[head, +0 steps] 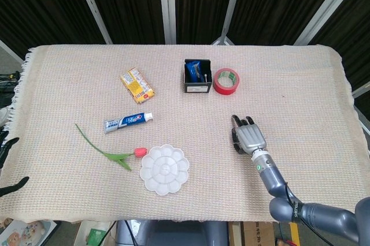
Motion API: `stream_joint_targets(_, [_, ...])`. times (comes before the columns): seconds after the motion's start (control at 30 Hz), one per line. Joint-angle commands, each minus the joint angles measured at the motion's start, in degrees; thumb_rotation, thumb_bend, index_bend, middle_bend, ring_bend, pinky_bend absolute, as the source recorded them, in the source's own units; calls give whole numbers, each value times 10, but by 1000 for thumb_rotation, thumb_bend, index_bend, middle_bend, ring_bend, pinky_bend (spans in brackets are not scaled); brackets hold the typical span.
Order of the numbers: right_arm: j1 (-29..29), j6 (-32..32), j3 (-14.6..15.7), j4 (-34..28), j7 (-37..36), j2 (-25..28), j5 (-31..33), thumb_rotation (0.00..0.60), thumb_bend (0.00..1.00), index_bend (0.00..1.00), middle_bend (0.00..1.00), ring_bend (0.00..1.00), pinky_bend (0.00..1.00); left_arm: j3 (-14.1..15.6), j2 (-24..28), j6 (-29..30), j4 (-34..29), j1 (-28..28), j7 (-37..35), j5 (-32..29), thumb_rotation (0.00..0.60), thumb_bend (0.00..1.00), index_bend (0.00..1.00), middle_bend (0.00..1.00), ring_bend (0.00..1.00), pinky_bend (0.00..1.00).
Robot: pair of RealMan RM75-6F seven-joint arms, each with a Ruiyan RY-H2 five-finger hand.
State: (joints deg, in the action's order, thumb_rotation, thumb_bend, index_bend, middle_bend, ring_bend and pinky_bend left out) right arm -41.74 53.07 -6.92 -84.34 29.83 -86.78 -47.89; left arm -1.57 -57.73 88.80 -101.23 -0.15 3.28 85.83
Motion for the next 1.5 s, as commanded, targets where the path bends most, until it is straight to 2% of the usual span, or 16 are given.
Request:
stream_joint_targets(0.03, [0,2,0,0,0,-1,0,600,416,603,77,180,91,0,0,0,0,0,0,0,600,251,156,0,0,0])
stream_joint_targets(0.23, [3,5,0,-7,-8,5,-7,600,416,607,77,180,90,0,0,-1,0,0,0,-1,600,251,160,0,0,0])
stream_joint_targets(0.53, [14,5,-14,-38,-61,32,-31,600,416,607,77,181,90,1,0,-3,-1,-1,3,0,600,251,160,0,0,0])
stream_joint_targets(0.93, [21,-32,-29,-42,-134,49,-21,600,416,607,77,181,90,1,0,-3,-1,-1,4,-1,600,251,161,0,0,0])
stream_joint_targets(1.13, [24,-61,-47,-29,-193,48,-7,600,416,607,77,181,90,1,0,-3,-1,-1,4,-1,600,251,163,0,0,0])
stream_joint_targets(1.5, [62,-34,-76,26,-358,18,-99,600,416,625,77,181,91,2,-1,-4,-1,-2,8,0,600,251,170,0,0,0])
